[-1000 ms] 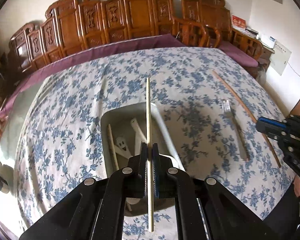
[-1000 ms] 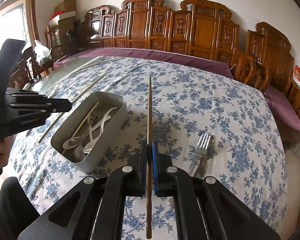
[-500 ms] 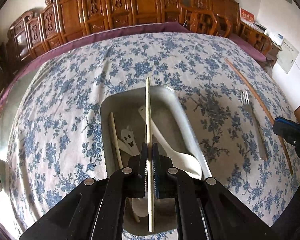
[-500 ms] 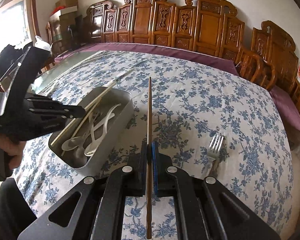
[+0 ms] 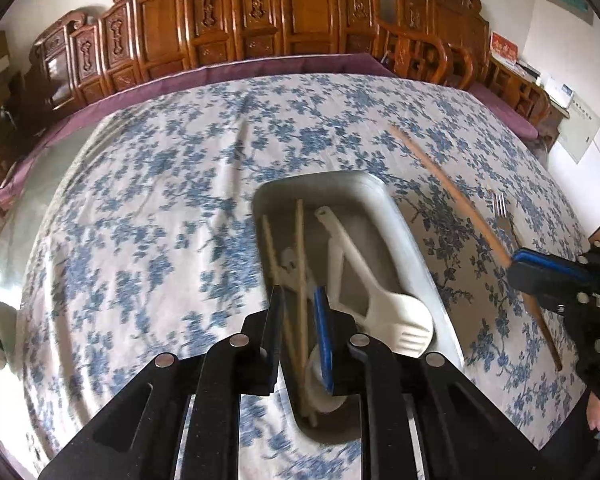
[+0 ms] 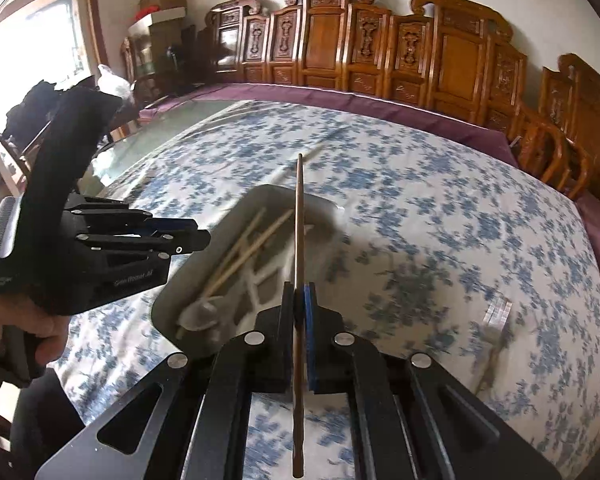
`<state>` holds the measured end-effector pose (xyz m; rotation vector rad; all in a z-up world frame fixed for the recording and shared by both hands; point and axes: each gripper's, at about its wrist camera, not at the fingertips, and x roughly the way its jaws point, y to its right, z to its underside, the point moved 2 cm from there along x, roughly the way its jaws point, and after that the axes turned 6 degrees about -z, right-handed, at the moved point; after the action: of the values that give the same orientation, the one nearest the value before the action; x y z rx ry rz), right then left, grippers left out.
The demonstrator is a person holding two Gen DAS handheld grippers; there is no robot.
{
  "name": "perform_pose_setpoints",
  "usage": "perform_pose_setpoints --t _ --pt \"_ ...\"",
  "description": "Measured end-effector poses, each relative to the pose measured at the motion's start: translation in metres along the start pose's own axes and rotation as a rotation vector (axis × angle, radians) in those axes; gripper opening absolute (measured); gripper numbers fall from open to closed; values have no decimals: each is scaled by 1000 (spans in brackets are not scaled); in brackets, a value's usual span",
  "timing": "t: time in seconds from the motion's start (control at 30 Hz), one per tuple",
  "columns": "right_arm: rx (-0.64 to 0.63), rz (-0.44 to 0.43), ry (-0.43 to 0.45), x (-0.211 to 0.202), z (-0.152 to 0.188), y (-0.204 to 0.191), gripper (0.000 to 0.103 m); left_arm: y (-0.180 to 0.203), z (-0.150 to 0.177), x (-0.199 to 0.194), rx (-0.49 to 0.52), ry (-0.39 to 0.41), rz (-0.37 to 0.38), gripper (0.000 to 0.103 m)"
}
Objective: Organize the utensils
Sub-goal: 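Carry the light chopstick into the tray and open the left gripper while the right carries its chopstick, then lower the brown chopstick into the tray and open the right gripper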
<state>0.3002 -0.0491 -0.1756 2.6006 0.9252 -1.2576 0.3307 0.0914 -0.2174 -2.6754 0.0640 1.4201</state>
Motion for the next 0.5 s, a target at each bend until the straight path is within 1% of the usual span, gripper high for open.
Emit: perform_pose_setpoints --t 0.13,0.27,0.5 --pt "-21 -11 -4 10 -8 -20 6 -21 7 -12 -15 9 -10 14" --pt "-32 -4 -20 23 -11 -32 6 -39 12 -22 -23 18 -25 14" --pt "-21 12 -57 51 -13 -37 6 -60 19 -30 -48 26 -34 14"
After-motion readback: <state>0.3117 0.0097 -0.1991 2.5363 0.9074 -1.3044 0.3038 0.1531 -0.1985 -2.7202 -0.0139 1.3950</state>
